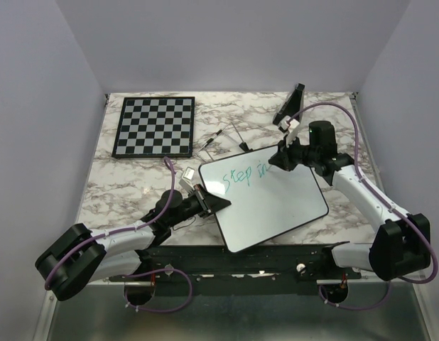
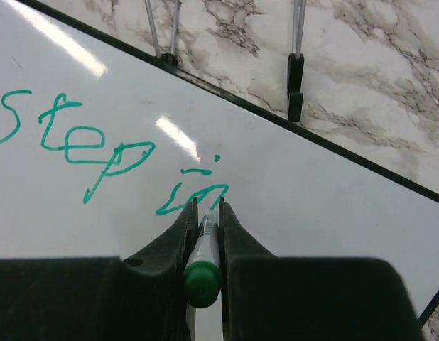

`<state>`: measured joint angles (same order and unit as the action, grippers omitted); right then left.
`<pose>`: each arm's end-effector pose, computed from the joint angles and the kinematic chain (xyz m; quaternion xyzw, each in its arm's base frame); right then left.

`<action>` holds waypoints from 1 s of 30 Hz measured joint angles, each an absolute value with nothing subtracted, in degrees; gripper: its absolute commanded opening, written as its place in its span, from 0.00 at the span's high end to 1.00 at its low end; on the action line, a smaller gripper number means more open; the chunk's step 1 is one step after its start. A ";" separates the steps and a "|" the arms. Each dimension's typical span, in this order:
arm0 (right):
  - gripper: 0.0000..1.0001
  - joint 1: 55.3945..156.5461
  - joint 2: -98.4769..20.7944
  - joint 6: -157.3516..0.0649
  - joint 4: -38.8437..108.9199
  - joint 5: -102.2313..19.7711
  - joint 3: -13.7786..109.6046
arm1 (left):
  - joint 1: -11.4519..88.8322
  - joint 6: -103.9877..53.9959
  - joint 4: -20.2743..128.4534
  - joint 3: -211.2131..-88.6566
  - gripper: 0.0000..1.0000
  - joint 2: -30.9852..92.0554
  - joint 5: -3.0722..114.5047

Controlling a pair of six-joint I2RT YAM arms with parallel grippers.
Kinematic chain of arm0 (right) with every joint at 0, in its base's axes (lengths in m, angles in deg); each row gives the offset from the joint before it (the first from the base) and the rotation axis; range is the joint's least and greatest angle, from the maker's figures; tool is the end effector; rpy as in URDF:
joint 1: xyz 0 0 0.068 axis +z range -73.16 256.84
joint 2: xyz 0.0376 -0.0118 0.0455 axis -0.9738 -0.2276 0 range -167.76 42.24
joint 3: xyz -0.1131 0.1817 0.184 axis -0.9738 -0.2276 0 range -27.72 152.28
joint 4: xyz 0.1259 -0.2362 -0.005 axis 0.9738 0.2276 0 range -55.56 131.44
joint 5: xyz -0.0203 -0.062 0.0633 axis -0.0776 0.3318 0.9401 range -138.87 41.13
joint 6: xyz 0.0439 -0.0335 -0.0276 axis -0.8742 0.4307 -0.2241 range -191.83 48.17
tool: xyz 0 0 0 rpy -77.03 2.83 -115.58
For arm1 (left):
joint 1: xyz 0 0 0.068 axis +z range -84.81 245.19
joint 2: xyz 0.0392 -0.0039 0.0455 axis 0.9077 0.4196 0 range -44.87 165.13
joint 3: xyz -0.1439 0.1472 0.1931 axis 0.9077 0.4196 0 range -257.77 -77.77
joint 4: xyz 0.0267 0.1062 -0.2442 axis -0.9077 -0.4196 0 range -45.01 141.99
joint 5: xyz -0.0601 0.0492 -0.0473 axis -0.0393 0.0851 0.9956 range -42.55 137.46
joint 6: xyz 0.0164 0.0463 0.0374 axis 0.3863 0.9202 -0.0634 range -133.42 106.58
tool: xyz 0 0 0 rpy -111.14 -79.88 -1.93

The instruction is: Write a sentence on the whiteboard

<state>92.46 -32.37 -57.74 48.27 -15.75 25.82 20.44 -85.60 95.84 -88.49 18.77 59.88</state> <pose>0.2787 0.1045 0.2783 -0.3452 0.7877 0.2586 0.4399 0.1463 -0.1592 0.1754 -0.1111 0.7514 -0.5930 0.2673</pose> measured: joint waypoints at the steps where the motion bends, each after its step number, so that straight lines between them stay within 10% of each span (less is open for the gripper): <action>1: 0.99 92.46 -31.93 -57.28 48.90 -15.48 25.56 | 20.44 -85.58 95.84 -88.49 1.00 18.77 59.88; 30: 0.99 91.35 -35.98 -58.94 48.64 -15.03 28.96 | 20.44 -85.69 95.91 -88.22 1.00 18.77 59.86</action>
